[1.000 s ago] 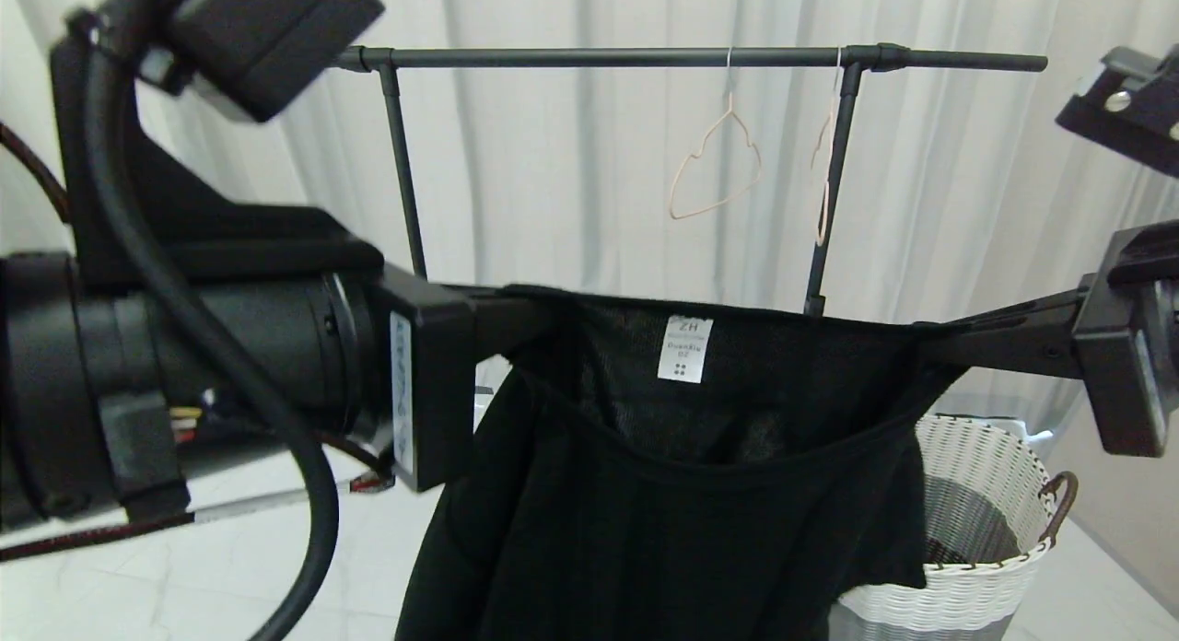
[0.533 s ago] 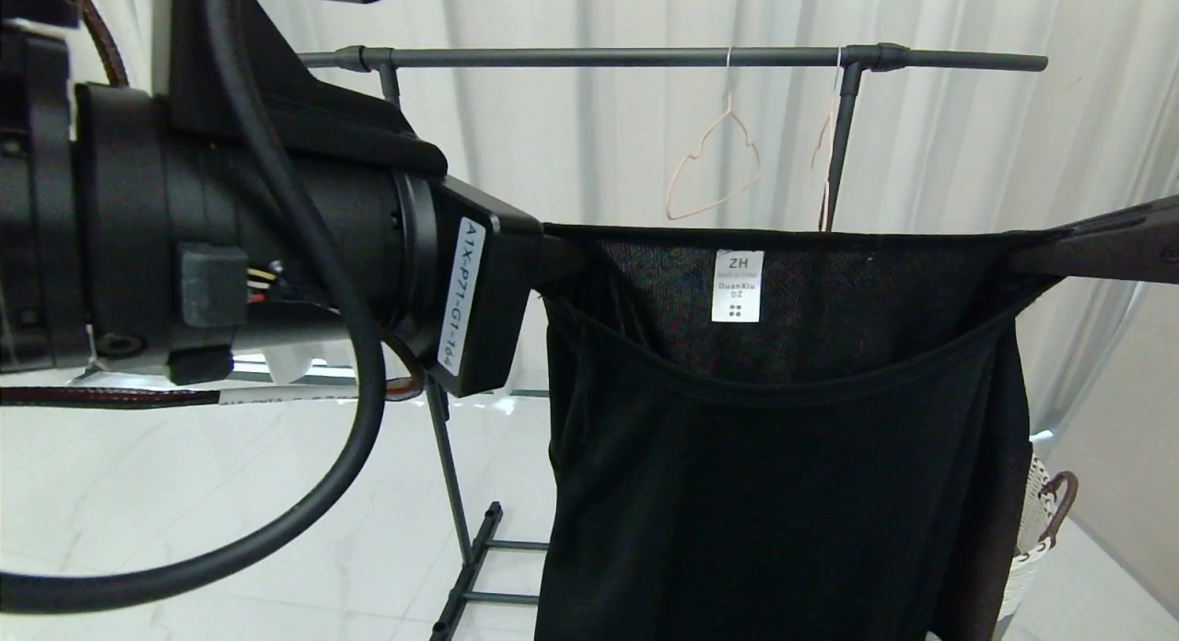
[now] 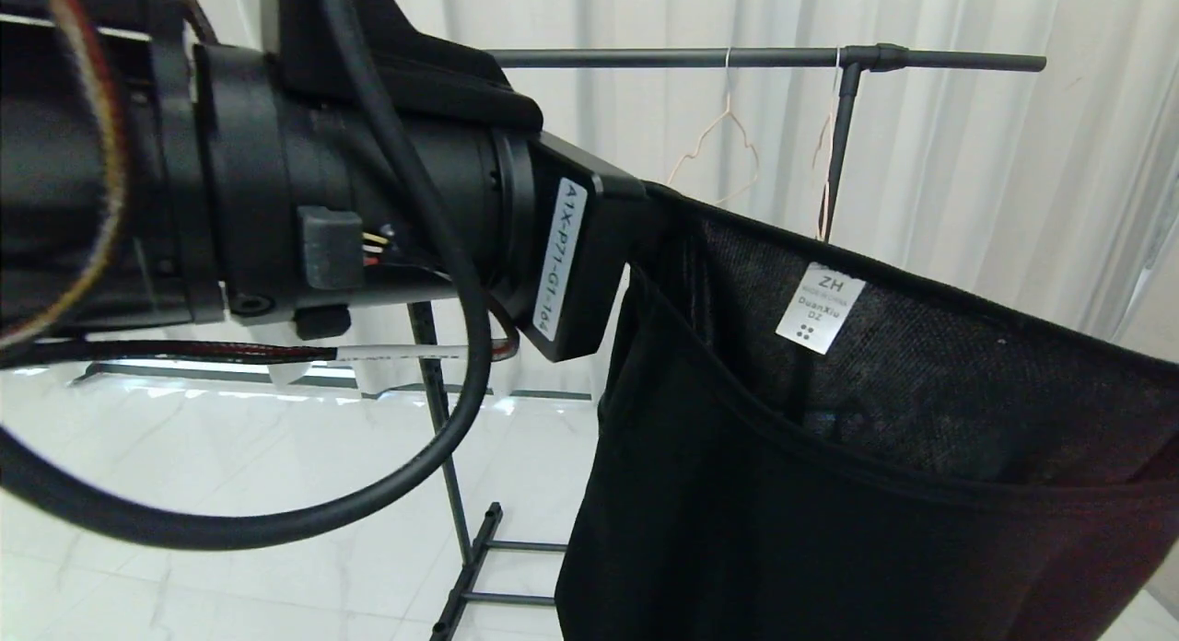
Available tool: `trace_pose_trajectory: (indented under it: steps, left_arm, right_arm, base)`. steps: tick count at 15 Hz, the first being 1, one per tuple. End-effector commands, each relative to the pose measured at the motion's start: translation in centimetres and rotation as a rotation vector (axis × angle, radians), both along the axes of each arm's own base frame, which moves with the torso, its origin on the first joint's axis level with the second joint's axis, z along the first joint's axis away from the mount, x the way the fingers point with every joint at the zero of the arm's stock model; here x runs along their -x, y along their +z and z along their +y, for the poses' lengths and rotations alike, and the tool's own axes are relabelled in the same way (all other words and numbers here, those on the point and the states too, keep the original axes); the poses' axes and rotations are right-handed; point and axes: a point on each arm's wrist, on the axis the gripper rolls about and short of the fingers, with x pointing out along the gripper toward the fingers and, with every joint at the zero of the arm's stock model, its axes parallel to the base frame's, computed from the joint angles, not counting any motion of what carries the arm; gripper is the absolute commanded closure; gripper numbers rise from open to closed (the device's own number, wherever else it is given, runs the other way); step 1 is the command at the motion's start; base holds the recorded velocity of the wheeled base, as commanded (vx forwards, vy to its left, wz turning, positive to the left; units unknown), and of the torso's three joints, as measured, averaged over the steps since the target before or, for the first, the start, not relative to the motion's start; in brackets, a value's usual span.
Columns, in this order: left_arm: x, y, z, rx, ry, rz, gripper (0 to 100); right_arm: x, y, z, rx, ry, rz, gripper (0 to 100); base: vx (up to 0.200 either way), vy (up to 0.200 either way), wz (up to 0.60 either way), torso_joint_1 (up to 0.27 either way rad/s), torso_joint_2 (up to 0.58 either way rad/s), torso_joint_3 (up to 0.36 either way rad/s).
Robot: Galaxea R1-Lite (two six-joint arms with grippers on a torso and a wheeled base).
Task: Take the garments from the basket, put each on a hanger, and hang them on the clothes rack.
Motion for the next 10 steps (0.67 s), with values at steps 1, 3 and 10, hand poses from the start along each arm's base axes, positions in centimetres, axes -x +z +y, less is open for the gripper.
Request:
trace_pose_trajectory:
  steps: [1, 3, 10]
  left_arm:
    - [-0.7, -0.8, -0.9, -0.022, -0.002, 0.017, 100]
    - [-0.7, -0.9, -0.8, -0.026, -0.004, 0.025, 100]
    - [6.6, -1.0, 4.8, 0.007, -0.070, 0.241, 100]
  right_arm:
    - [0.8, 0.2, -0.4, -0.016, 0.044, -0.010, 100]
    - [0.7, 0.2, -0.4, -0.014, 0.038, -0.013, 100]
    - [-4.6, 2.2, 4.7, -0.135, -0.072, -0.105, 100]
  base:
    - [0.000, 0.000, 0.00, 0.000, 0.00, 0.000]
    - [0.000, 0.000, 0.00, 0.000, 0.00, 0.000]
    - [0.000, 0.000, 0.00, 0.000, 0.00, 0.000]
